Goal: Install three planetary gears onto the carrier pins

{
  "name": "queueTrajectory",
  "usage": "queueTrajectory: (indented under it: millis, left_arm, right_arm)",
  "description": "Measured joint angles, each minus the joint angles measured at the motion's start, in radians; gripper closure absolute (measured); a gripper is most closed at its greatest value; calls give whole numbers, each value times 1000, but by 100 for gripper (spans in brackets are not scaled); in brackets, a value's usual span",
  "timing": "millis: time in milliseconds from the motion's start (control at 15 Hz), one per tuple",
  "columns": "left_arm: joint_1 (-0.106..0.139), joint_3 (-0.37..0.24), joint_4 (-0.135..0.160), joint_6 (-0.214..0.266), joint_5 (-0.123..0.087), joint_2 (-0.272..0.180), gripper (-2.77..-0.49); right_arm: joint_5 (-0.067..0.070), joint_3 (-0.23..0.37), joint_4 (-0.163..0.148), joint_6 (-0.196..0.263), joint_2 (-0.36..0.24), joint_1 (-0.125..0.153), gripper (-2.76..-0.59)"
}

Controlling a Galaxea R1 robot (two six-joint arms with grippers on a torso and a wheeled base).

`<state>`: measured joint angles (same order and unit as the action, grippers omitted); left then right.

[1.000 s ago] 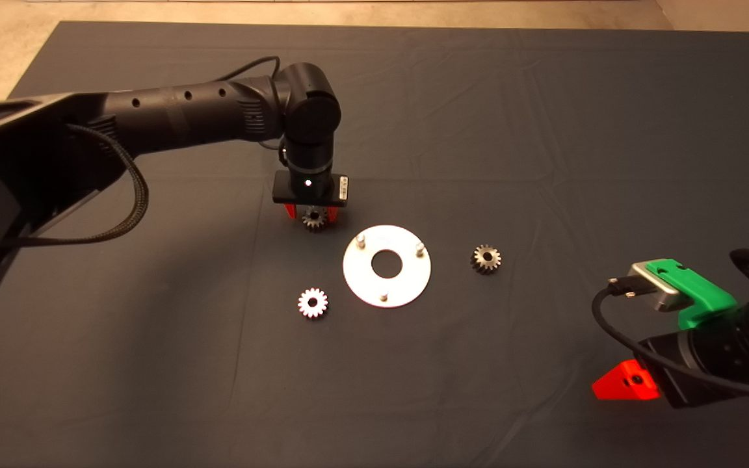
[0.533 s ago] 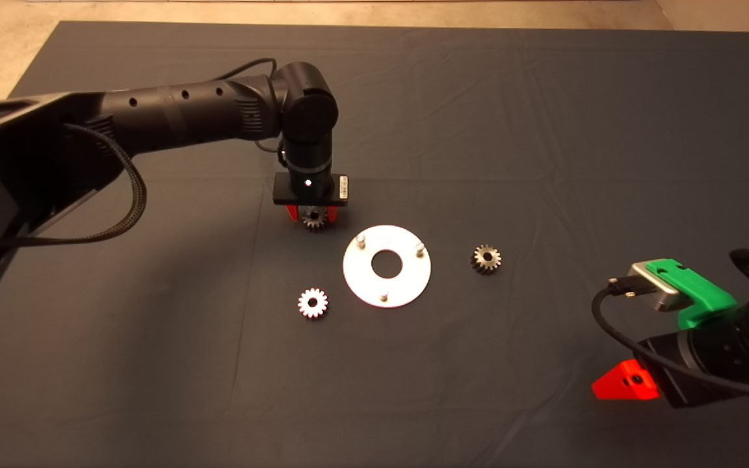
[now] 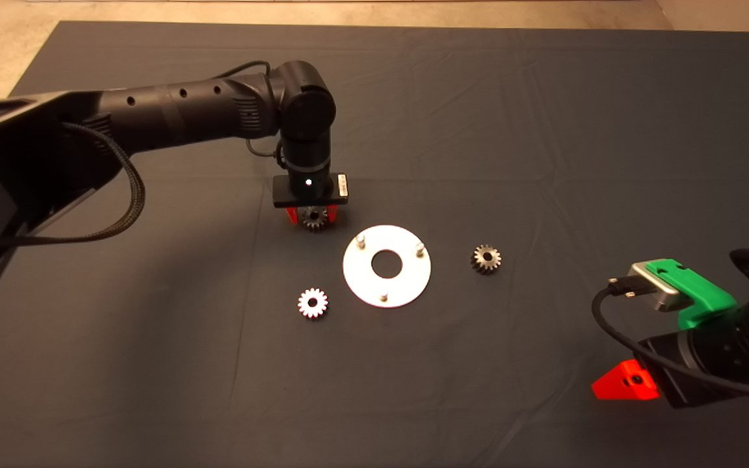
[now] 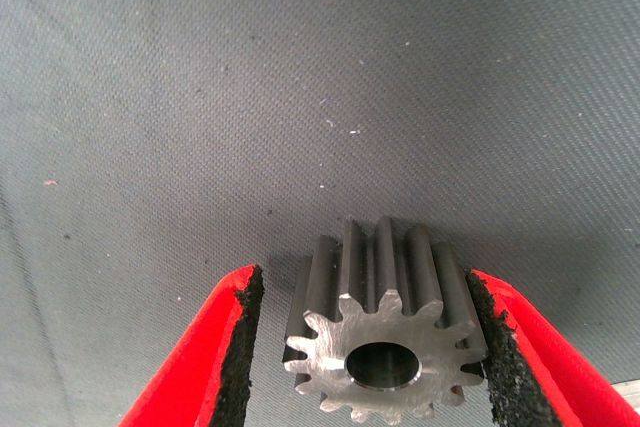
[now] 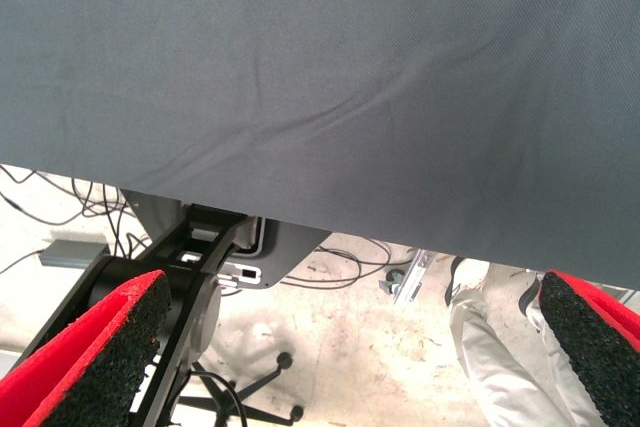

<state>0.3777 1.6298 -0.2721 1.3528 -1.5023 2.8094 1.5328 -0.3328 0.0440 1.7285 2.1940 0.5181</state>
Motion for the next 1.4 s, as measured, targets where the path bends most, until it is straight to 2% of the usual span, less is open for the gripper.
queueTrajectory:
  millis: [200, 400, 533, 867, 1400]
  left_arm:
    - [2, 10, 17, 6, 5, 1, -127]
    - [3, 38, 49, 20, 14, 1, -127]
    - [4, 51, 66, 30, 21, 3, -113]
    - [5, 59, 77, 39, 25, 3, -106]
    - [5, 60, 78, 36, 25, 3, -95]
  right_arm:
    - [0, 0, 0, 0, 0, 0, -275]
    - [0, 0, 0, 0, 0, 0, -275]
    - [0, 0, 0, 0, 0, 0, -275]
    - [0, 0, 0, 0, 0, 0, -275]
    - [0, 0, 0, 0, 0, -1, -275]
